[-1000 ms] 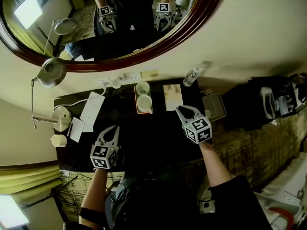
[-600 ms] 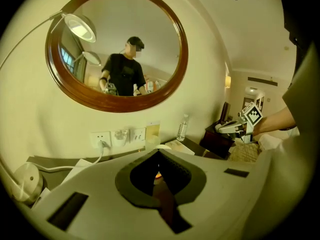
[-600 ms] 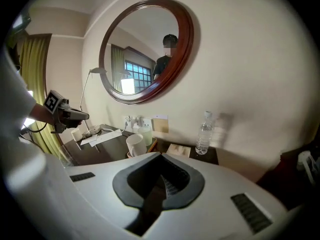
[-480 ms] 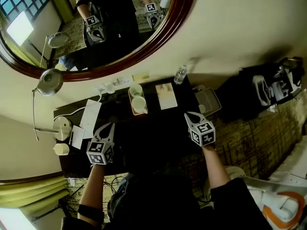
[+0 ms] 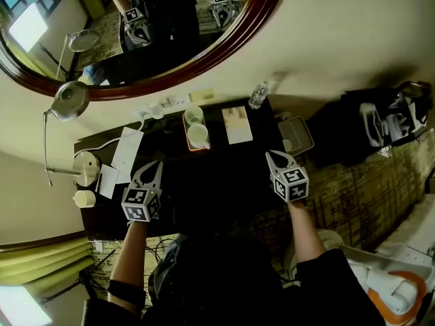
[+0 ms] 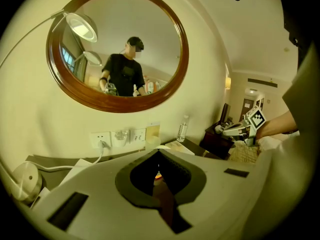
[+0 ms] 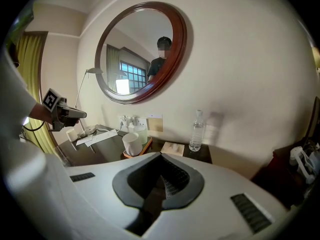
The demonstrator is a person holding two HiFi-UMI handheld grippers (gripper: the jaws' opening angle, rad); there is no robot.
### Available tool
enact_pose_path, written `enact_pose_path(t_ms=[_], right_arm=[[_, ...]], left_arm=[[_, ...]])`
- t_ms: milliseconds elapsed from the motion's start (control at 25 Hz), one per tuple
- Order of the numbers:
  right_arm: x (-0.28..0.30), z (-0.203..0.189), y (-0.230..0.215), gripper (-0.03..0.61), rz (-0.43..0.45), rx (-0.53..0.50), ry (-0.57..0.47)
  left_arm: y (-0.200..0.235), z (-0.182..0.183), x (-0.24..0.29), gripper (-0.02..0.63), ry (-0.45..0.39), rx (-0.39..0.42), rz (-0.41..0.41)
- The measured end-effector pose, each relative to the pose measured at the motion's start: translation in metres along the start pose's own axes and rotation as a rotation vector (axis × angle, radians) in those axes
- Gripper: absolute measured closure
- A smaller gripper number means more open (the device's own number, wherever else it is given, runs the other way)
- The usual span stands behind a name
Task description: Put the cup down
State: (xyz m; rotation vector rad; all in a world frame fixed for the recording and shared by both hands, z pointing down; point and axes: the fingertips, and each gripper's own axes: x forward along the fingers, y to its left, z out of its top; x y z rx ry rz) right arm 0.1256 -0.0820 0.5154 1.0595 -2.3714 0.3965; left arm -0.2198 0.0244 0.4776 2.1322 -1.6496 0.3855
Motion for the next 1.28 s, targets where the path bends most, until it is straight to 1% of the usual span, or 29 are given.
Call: enact_pose_path(t_ms=[160, 320, 480, 640, 840, 960, 1280], right_arm=[[0.003, 0.004, 0.002, 0.578, 0.005, -0.009, -0.005], [0.005, 0.006, 0.009, 0.578, 0.014, -0.027, 0.002], [0.008, 0.005, 0.015, 0.577, 0.027, -0.057, 0.008], [0.007, 0.01, 0.022, 0.577, 0.043, -0.054, 0.011], [0.009, 0.002, 0.019, 0.577, 0.046, -0.064, 0.01], [0.006, 0.008, 0.025, 0.577, 0.057, -0.055, 0.016], [0.012, 0.007, 0.017, 0.577, 0.05, -0.069, 0.001]], left_arm=[[0.002, -0.003, -0.001, 0.614, 0.002, -0.012, 0.006], [0.006, -0.001, -0.002, 0.614, -0.018, -0.012, 0.012], [0.008, -0.002, -0.005, 0.614, -0.01, -0.013, 0.022], [0.01, -0.005, -0.006, 0.614, -0.007, -0.017, 0.031], [0.008, -0.006, -0.007, 0.614, -0.011, -0.025, 0.026], [0.006, -0.007, -0.007, 0.614, -0.008, -0.022, 0.026], [0.009, -0.006, -0.003, 0.614, -0.011, -0.011, 0.034]])
